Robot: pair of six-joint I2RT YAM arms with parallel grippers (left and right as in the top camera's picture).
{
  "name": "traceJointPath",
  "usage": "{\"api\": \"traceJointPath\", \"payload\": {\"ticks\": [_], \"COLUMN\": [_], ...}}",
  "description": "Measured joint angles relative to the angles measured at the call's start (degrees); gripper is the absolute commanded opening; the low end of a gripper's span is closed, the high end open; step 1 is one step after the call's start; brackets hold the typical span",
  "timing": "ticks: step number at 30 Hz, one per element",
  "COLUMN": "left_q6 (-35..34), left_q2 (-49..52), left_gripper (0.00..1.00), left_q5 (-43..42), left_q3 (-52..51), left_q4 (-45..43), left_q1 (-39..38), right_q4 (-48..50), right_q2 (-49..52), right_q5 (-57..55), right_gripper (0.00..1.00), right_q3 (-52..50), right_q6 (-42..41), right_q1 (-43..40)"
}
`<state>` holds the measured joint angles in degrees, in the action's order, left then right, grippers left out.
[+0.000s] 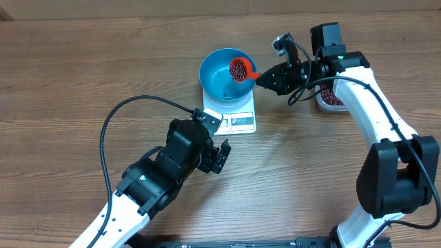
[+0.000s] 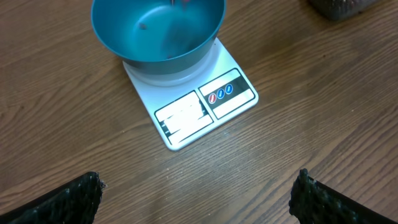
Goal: Scoop item into bowl and weigh 150g on scale
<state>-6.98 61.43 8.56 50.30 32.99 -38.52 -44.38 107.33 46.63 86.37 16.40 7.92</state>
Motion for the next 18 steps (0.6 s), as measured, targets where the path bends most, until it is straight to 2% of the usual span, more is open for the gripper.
{"api": "traceJointPath", "payload": {"ticks": [8, 18], "left_q6": [0.11, 0.11], "left_q2": [0.0, 0.0], "left_gripper": [1.0, 1.0], "left_q5": [0.0, 0.0], "left_q3": [0.02, 0.0], "left_q4": [0.0, 0.0], "left_q1": [0.0, 0.0], "right_q4": [1.57, 2.51], "right_q2": [0.0, 0.0], "right_q5": [-2.99, -3.61], "right_gripper": [0.04, 0.04], "right_q3": [0.0, 0.0], "right_q6": [13.31, 34.05], "right_q1": [0.87, 1.18]}}
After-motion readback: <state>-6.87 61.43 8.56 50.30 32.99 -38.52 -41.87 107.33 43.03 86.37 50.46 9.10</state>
